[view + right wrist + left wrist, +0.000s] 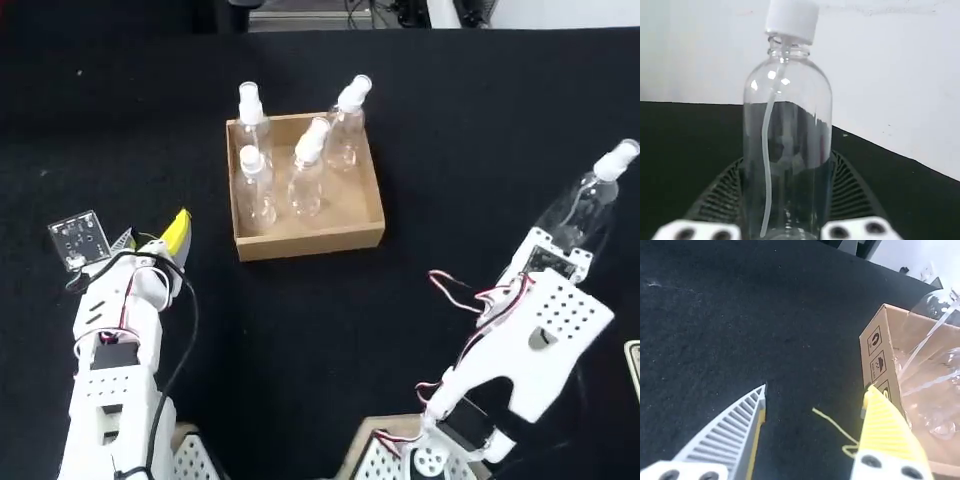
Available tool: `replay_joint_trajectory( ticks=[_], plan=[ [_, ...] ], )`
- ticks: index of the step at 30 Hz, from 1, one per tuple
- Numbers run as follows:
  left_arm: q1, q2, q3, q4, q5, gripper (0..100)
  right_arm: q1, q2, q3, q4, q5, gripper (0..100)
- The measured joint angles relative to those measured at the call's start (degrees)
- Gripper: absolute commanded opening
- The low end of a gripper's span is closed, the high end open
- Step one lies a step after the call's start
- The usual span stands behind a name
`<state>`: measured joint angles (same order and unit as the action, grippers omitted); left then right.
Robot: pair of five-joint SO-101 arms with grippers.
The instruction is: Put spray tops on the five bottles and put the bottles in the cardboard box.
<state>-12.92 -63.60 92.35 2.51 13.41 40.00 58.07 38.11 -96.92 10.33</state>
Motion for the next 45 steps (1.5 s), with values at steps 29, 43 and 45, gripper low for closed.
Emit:
replay_joint_trajectory(
  ticks=[29,43,45],
  plan=[
    [0.0,0.0,0.0,0.0,0.0,29,0.9,5.1,-2.2,-1.8,-0.1,12.9],
    [0.0,0.0,0.0,0.0,0.0,29,0.9,5.1,-1.3,-1.8,-0.1,34.2],
    [0.0,0.0,0.0,0.0,0.0,29,0.9,5.1,-1.3,-1.8,-0.1,33.5]
  ],
)
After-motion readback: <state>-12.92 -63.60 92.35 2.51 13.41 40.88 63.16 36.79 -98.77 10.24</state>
